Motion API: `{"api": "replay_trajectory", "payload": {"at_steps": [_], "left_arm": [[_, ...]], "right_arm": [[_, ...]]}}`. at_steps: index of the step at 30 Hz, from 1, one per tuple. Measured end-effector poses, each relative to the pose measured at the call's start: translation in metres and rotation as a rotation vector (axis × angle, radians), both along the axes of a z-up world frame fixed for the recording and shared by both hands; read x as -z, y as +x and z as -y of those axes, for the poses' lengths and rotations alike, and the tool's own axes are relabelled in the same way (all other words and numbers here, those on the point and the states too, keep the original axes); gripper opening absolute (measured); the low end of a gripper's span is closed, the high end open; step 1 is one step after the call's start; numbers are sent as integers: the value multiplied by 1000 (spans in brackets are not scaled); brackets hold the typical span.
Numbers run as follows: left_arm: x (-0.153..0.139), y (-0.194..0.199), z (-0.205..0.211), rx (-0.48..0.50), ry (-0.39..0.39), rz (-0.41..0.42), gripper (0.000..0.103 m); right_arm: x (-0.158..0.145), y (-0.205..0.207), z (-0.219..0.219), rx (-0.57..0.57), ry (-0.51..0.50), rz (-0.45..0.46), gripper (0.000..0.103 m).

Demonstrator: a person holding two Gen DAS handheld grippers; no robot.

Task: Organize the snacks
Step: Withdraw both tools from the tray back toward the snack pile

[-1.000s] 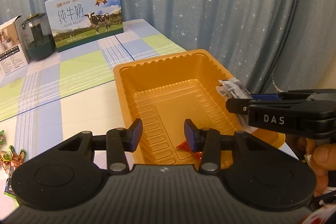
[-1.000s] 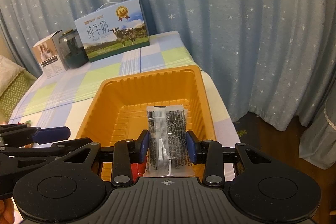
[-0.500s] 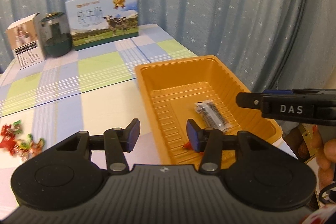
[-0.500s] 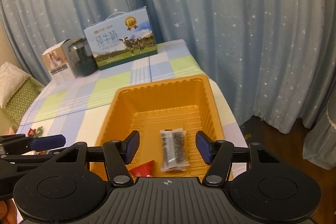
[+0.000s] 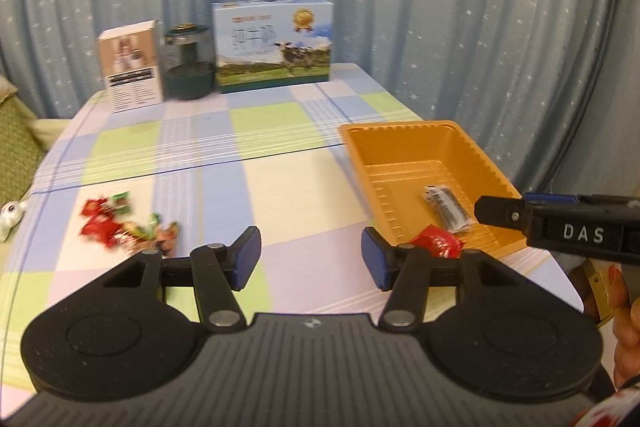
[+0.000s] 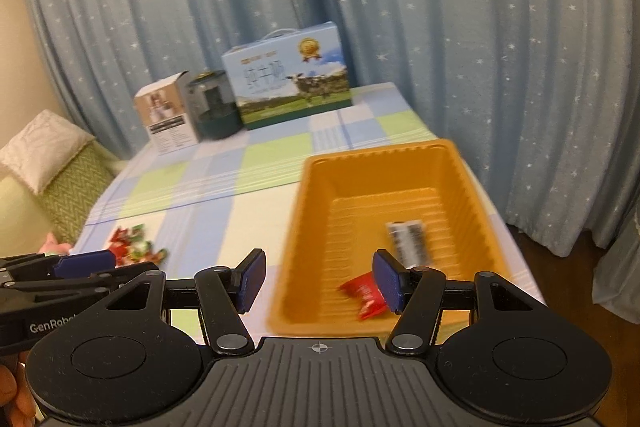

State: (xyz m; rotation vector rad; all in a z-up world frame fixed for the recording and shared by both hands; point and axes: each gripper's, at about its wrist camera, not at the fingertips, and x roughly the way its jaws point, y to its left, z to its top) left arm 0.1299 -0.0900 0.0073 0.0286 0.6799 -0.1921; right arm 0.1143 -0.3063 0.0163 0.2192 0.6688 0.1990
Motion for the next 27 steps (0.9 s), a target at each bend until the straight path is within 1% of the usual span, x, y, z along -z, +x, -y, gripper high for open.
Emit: {"api": "replay_trajectory", "payload": {"at_steps": [4, 6, 11, 18, 27], "left_arm": [[-3, -15, -24, -37, -7, 0, 56], [-4, -21, -36, -58, -16, 0, 60], [-3, -34, -66, -112, -23, -6, 63], [1, -46, -110, -171, -28, -4, 72], [15, -46, -168, -250, -24, -35, 74]], "right_arm": [[-2, -9, -22, -26, 10, -5, 60], [-1, -12, -32, -40, 15, -12, 60], [3, -17, -57, -71, 28, -26, 60], [9, -20, -95, -137, 3, -27, 60], [27, -12, -135, -200, -1, -47, 60]]}}
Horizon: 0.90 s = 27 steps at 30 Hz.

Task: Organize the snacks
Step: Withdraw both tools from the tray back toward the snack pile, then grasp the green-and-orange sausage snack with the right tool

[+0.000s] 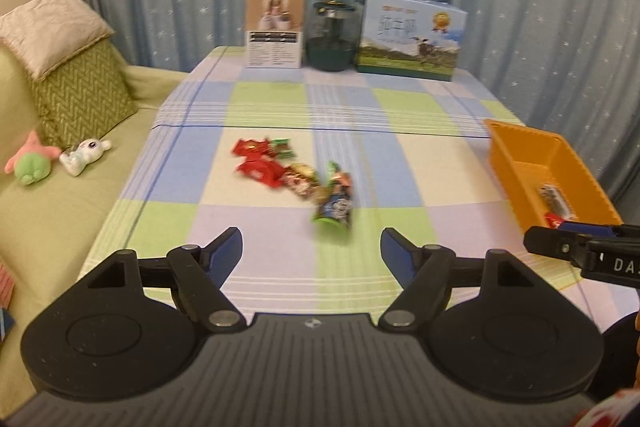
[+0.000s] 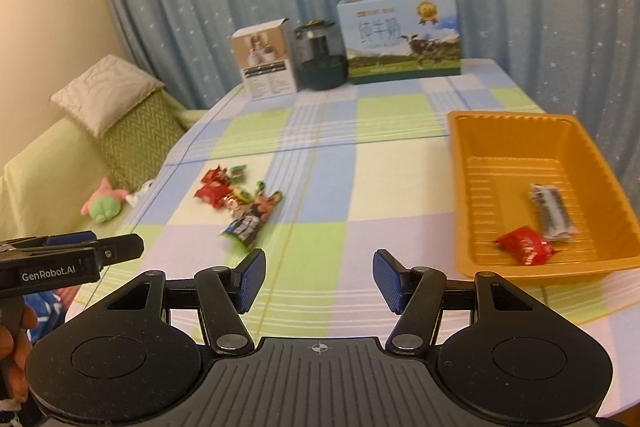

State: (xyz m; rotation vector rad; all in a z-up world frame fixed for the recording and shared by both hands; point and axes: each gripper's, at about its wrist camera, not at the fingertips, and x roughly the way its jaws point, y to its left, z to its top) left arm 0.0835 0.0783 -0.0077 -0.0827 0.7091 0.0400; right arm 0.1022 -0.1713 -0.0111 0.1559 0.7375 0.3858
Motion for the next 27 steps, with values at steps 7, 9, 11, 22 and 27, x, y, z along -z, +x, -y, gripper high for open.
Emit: {"api": "replay_trajectory", "payload": {"at_steps": [7, 9, 11, 22, 27], "left_arm": [[8, 17, -28, -21, 5, -9, 74], [11, 25, -34, -18, 2, -12, 74], [16, 34, -40, -16, -3, -16, 75], [61, 98, -66, -23, 14, -43, 75], [79, 117, -76, -46, -24, -59, 75]], "right_arm": [[10, 19, -28, -30, 8, -7, 60], [14, 27, -36, -36, 9, -10, 60], [20, 38, -43, -42, 16, -16, 60], [71, 107, -90, -76, 50, -58, 59], [89, 137, -107, -76, 117, -111, 51]]}}
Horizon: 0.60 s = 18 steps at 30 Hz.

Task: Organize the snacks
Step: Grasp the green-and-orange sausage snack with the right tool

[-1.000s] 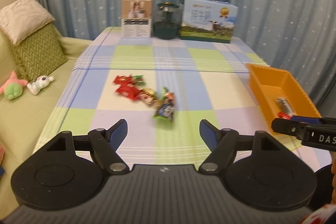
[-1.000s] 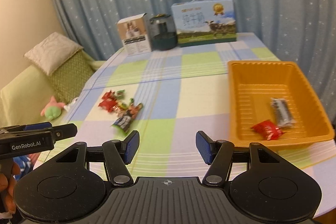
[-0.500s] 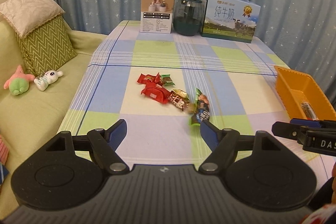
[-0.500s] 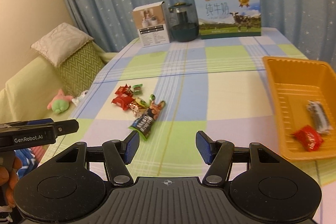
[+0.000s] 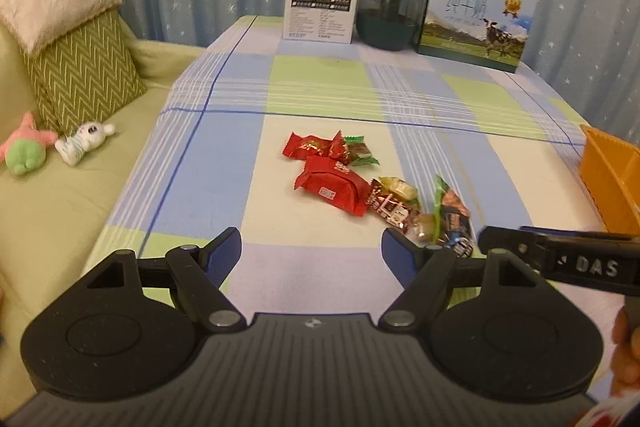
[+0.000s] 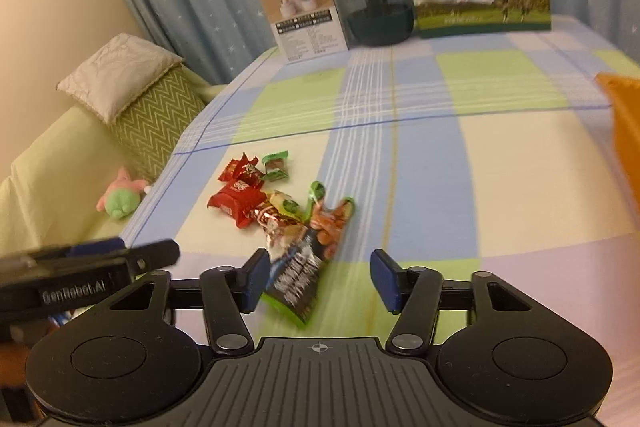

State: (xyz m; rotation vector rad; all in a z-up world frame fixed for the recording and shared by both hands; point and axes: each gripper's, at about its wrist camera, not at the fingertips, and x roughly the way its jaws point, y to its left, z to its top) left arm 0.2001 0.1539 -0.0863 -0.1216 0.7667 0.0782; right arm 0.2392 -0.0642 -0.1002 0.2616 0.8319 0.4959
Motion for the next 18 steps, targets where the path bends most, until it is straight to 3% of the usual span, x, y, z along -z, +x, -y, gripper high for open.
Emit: {"api": "replay_trajectory", "payload": {"at_steps": [11, 14, 18], "left_arm": [[9, 14, -3, -12, -44, -7, 75], [11, 15, 1, -7, -39, -13, 75], [15, 17, 9, 26, -39, -25, 75]], "right_arm": [[19, 33, -10, 65, 32, -98, 33], [14, 31, -11, 50, 3, -73, 24], [5, 22, -7, 32, -141, -12, 24]]}}
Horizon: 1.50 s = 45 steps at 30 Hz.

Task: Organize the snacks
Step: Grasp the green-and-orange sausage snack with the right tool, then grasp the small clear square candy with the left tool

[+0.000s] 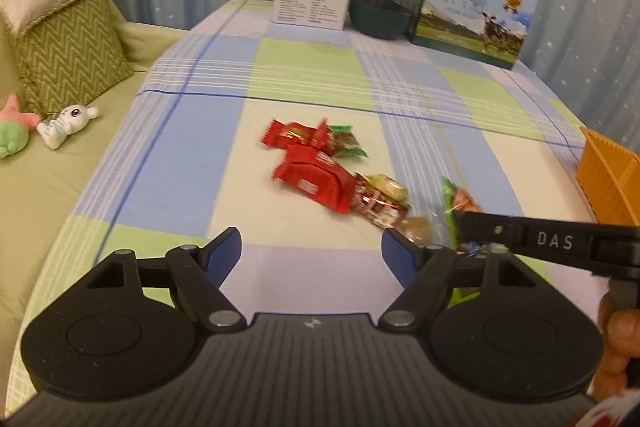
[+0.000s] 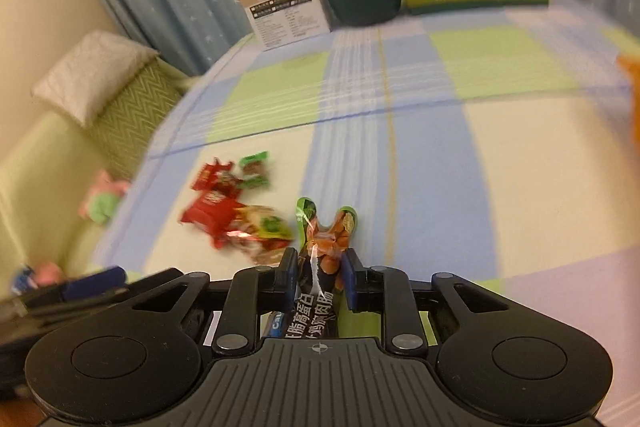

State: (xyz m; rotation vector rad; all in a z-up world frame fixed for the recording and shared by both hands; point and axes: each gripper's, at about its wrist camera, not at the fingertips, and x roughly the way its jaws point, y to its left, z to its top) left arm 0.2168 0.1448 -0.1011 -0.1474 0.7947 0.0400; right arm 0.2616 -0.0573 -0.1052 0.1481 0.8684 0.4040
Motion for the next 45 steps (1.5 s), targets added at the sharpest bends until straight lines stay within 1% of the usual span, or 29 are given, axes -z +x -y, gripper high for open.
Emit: {"api": "replay_trajectory", "payload": {"at_steps": [2, 5, 9, 14, 18, 21, 24, 26, 27, 31, 34, 37, 39, 42, 45], "left_arm": [[2, 0, 6, 14, 2, -5, 75], [3, 2, 12, 35, -10, -5, 75], [7, 4, 18, 60, -6, -12, 75], [9, 7, 20, 61, -1, -14, 75], [9, 8, 19, 56, -6, -12, 75], [9, 8, 18, 55, -5, -9, 75], [10, 9, 17, 54, -13, -5, 75], [10, 9, 19, 72, -16, -5, 75], [10, 10, 21, 86, -13, -6, 75], [12, 13, 38, 188, 24, -4, 74], [16, 18, 51, 259, 57, -12, 72], [20, 25, 57, 274, 41, -25, 63], [24, 30, 58, 258, 13, -34, 57], [26, 34, 59, 218, -30, -30, 51], [27, 38, 66, 183, -10, -22, 49]], "right_arm": [[5, -1, 3, -40, -38, -14, 24], [7, -7, 3, -110, -79, 24, 24], [12, -9, 10, -116, -42, 36, 25], [14, -8, 8, -117, -48, 23, 32], [17, -9, 2, -128, -77, 26, 34], [19, -13, -4, -154, -121, 63, 34], [17, -16, -6, -182, -161, 79, 33], [14, -18, -5, -192, -204, 97, 30], [14, -18, -2, -189, -221, 99, 30], [15, -11, 20, -146, -248, 71, 30], [16, -9, 32, -144, -205, 56, 30], [19, -9, 36, -142, -193, 58, 30], [18, -8, 38, -133, -188, 58, 30], [18, -6, 44, -95, -186, 57, 30], [18, -5, 48, -82, -182, 60, 30]]}}
